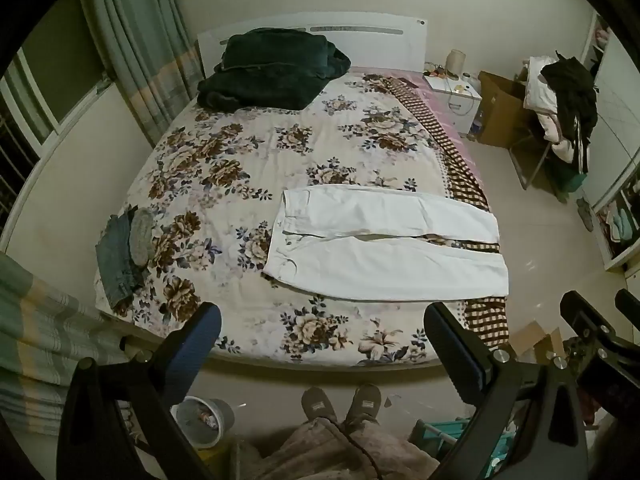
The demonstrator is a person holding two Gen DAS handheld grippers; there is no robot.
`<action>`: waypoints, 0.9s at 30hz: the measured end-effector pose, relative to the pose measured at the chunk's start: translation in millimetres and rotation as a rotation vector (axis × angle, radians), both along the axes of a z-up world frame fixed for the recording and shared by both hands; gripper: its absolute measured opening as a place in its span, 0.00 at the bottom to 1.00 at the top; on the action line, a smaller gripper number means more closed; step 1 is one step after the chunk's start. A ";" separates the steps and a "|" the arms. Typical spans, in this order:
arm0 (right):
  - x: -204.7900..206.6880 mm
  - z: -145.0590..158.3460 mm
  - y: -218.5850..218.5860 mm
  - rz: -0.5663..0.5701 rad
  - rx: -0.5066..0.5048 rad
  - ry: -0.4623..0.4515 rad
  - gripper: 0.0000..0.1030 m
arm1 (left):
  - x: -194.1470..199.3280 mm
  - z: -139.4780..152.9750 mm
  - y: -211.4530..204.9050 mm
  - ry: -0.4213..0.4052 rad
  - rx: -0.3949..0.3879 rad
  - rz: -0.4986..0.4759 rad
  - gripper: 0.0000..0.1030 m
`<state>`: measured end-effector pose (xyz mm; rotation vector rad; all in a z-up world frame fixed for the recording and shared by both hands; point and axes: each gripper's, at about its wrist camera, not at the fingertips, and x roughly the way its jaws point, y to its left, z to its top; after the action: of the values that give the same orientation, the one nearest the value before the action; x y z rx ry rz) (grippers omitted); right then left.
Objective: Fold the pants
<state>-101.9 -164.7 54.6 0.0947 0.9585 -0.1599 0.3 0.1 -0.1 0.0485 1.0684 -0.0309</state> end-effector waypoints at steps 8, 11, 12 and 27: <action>-0.1 2.1 1.5 0.007 -0.003 -0.005 1.00 | 0.3 5.7 -1.5 -0.022 0.010 0.005 1.00; -0.1 0.2 0.3 0.002 0.005 -0.007 1.00 | 2.6 8.0 -0.9 -0.022 0.012 0.002 1.00; 0.0 0.2 0.6 0.003 0.004 -0.008 1.00 | 3.7 8.6 -1.0 -0.021 0.012 0.003 1.00; -2.1 12.2 7.9 0.006 -0.003 -0.015 1.00 | -2.0 6.7 1.3 -0.039 0.009 0.002 1.00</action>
<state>-104.0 -156.7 66.8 0.0897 0.9434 -0.1551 -1.7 1.3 6.6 0.0560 1.0292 -0.0230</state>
